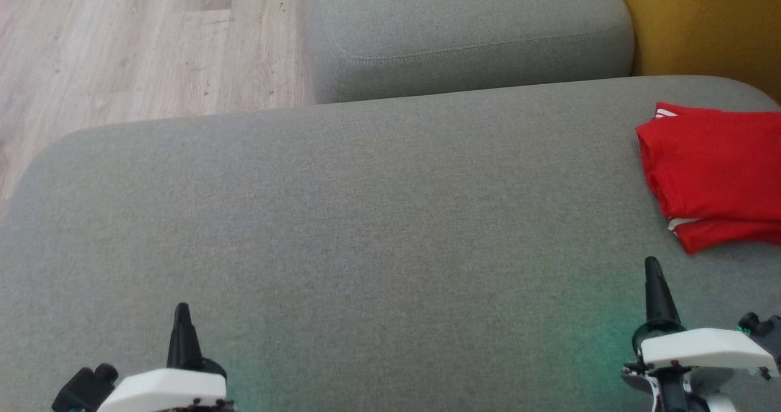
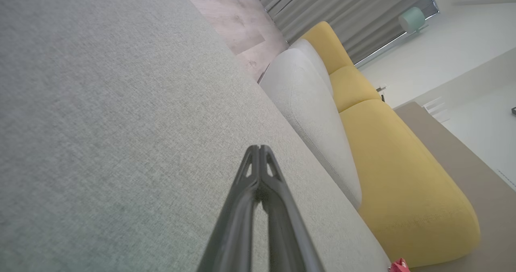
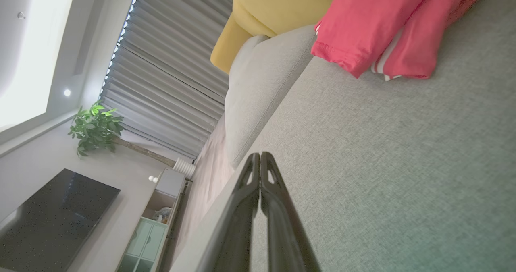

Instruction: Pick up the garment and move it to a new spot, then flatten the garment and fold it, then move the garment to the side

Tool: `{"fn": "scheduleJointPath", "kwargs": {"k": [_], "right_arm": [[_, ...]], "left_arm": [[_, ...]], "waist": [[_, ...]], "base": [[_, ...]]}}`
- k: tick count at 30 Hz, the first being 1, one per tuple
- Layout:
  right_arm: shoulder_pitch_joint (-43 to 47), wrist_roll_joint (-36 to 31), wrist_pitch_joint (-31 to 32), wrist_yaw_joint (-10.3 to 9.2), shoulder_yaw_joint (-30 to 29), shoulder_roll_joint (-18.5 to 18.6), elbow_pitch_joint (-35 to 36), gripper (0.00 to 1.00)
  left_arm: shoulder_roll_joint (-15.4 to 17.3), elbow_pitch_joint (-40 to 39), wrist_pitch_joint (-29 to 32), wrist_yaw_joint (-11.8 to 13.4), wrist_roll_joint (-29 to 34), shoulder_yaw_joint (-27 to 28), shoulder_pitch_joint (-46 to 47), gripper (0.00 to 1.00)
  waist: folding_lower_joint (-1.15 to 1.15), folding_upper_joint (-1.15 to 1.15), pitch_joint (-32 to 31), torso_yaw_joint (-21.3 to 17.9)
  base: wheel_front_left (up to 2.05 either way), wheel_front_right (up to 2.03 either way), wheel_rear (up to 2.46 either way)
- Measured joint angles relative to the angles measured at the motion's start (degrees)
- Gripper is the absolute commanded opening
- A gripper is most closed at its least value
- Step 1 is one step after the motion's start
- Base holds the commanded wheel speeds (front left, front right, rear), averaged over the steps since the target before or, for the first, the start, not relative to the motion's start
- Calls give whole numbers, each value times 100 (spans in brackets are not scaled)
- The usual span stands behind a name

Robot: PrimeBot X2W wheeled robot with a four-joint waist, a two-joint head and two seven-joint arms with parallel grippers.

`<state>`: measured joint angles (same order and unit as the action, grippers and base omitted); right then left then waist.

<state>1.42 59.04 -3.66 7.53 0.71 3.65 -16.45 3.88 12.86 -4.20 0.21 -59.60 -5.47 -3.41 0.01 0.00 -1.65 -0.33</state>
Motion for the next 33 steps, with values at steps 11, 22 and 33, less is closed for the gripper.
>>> {"fn": "scheduleJointPath", "kwargs": {"k": [11,22,33], "right_arm": [[-77,724,174,0,-137,-1,0,0],[-156,1444,354,0,-283,-1,11,0],[-220,2092,503,0,-391,-1,25,0]], "left_arm": [[1,60,170,-177,-727,151,134,0],[0,125,361,-321,-1448,301,234,0],[-1,167,522,-435,-2105,434,394,0]], "waist": [[0,0,39,7],[0,0,79,14],[0,0,114,21]], "base": [[0,0,0],[0,0,0],[0,0,0]]}}
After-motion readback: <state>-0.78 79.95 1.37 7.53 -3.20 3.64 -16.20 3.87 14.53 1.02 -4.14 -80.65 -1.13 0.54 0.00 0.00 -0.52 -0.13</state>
